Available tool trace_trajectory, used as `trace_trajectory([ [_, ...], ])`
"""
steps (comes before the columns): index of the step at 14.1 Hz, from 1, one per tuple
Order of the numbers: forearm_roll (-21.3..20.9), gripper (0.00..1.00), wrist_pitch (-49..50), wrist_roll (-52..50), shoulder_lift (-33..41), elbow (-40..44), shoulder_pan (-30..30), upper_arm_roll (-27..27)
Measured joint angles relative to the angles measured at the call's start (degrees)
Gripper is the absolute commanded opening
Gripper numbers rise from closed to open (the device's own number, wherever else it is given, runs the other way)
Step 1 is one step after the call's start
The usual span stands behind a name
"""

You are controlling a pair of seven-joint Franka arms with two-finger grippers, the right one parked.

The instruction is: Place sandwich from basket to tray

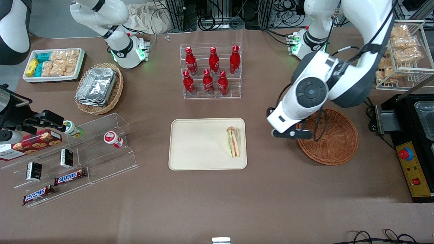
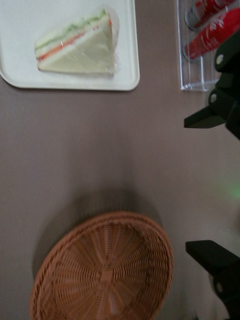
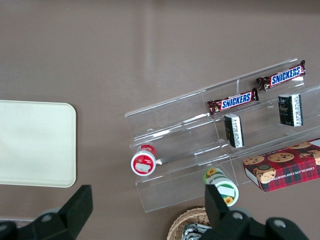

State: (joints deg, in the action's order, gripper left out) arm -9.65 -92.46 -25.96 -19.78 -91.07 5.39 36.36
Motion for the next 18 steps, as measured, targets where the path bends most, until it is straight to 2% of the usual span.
trace_trajectory([
  [3,0.01,0.99,4.24,6.68,3.94,-0.05,4.06,-0.08],
  [7,-0.66,0.99,4.97,12.17,7.58,-1.40,10.53,-0.35],
  [10,-2.52,0.99,3.13,13.42,7.83,-2.38,14.86,-0.46],
  [14,-2.68,1.00,-0.59,17.35,8.63,-3.54,19.91,-0.49],
  [18,-2.63,1.00,-2.80,18.35,10.15,-4.82,21.58,-0.47],
])
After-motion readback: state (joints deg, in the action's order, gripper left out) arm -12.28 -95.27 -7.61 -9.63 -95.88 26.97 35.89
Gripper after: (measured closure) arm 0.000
